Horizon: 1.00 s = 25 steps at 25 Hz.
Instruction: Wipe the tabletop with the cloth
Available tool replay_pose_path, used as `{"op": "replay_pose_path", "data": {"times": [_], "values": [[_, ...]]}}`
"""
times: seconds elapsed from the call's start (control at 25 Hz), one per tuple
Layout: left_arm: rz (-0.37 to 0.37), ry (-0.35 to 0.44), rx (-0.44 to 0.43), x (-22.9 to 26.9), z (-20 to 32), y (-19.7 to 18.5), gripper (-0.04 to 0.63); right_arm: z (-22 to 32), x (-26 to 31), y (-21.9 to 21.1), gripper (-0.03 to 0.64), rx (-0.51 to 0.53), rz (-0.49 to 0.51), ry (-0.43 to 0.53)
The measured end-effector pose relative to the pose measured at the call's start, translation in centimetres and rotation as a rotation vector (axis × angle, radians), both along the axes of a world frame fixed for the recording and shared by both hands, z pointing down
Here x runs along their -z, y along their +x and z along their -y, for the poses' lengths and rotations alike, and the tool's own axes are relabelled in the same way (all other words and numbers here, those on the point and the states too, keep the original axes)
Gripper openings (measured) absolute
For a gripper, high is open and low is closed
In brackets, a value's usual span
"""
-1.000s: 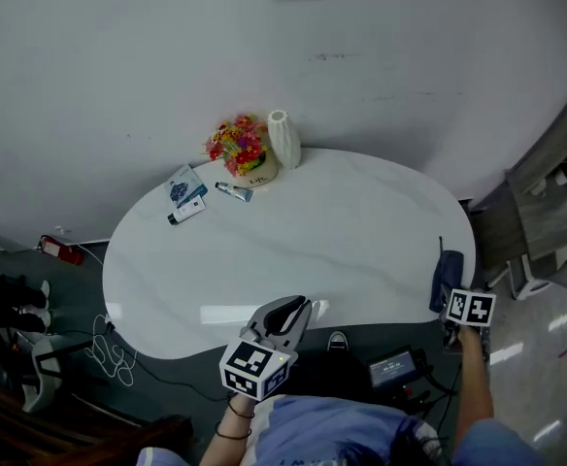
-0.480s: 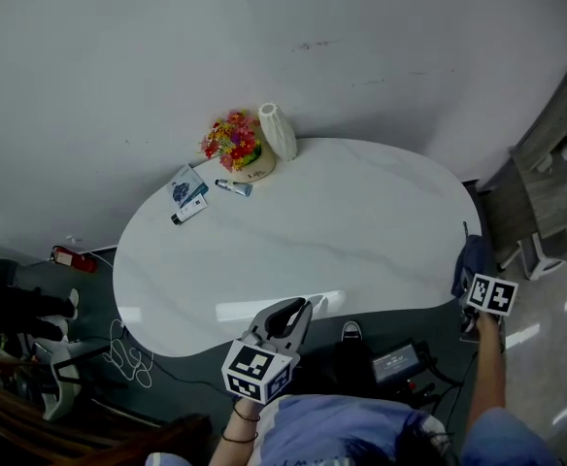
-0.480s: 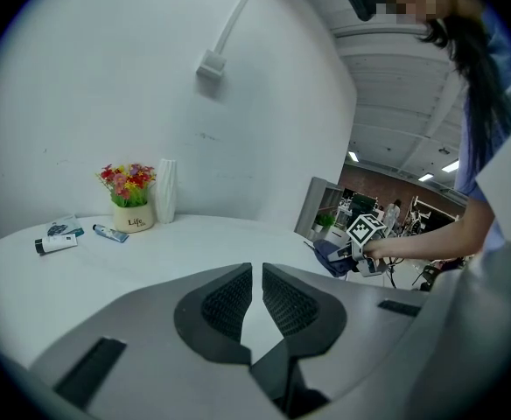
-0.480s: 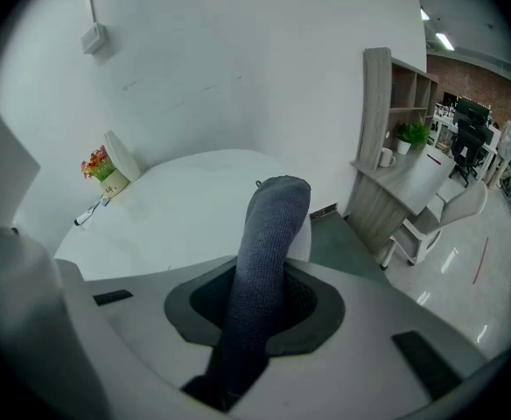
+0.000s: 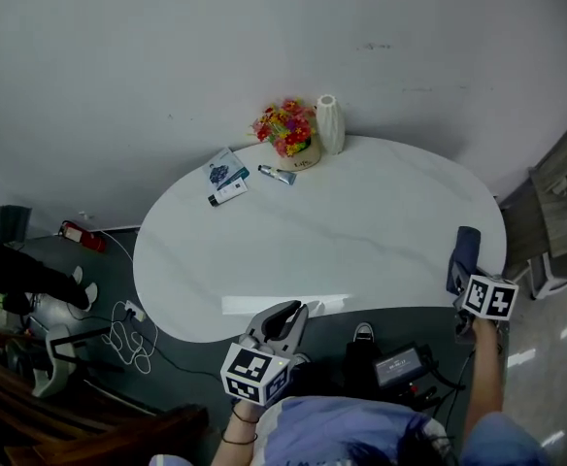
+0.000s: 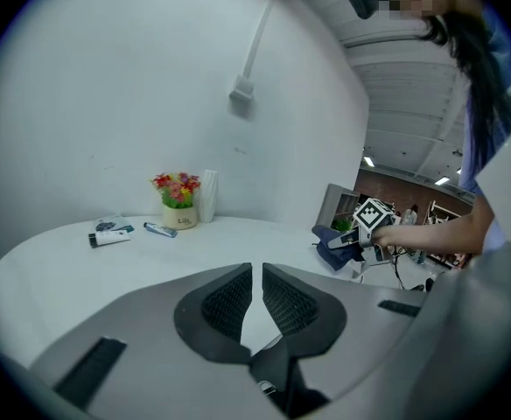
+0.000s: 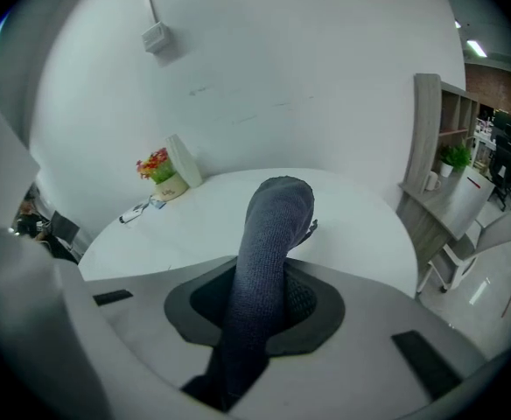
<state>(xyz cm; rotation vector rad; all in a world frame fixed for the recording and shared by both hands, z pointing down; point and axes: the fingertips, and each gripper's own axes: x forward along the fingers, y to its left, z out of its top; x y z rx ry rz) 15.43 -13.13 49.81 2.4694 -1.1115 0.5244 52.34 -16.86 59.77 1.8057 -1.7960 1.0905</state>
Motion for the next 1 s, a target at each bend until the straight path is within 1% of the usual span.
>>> {"op": "replay_pose_path", "data": {"times": [0.24, 0.36, 0.56, 0.72, 0.84, 1.0], "values": [[0.017, -0.007, 0.112, -0.8, -3.1, -10.4, 0.031, 0.0, 1.2, -13.4, 0.077, 0.178, 0.026, 0.019], [0.024, -0.013, 0.169, -1.3, -5.2, -15.7, 0.031, -0.6, 0.8, -20.5, 0.078, 0.281, 0.048, 0.012], [0.028, -0.033, 0.252, -2.7, -8.8, -23.4, 0.031, -1.7, 0.9, -31.9, 0.077, 0.429, 0.061, 0.024], [0.025, -0.040, 0.306, -3.5, -11.5, -28.0, 0.031, -3.1, 0.9, -40.9, 0.078, 0.562, 0.060, 0.041], [0.024, -0.044, 0.339, -4.1, -13.2, -30.7, 0.031, -4.4, 0.7, -47.6, 0.077, 0.671, 0.064, 0.050], [0.009, -0.048, 0.382, -4.1, -15.4, -33.4, 0.031, -7.2, 0.7, -56.7, 0.077, 0.822, 0.112, 0.049]]}}
